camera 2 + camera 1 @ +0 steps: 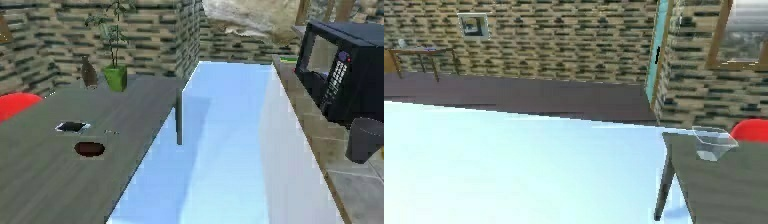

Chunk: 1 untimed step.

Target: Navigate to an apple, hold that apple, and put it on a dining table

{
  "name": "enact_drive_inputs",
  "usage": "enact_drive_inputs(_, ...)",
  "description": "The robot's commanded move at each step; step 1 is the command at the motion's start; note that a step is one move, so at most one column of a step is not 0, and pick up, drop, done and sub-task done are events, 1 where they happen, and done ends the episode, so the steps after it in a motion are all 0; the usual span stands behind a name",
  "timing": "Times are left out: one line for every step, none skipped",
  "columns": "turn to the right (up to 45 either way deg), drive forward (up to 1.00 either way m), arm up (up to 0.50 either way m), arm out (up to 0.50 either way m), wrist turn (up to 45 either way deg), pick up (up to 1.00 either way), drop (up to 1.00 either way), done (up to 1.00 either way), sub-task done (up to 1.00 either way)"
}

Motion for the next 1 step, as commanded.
enact_drive_inputs(-45.0, 0.00, 0.00, 0.00, 0.0, 0.00, 0.00, 0.00, 0.00)
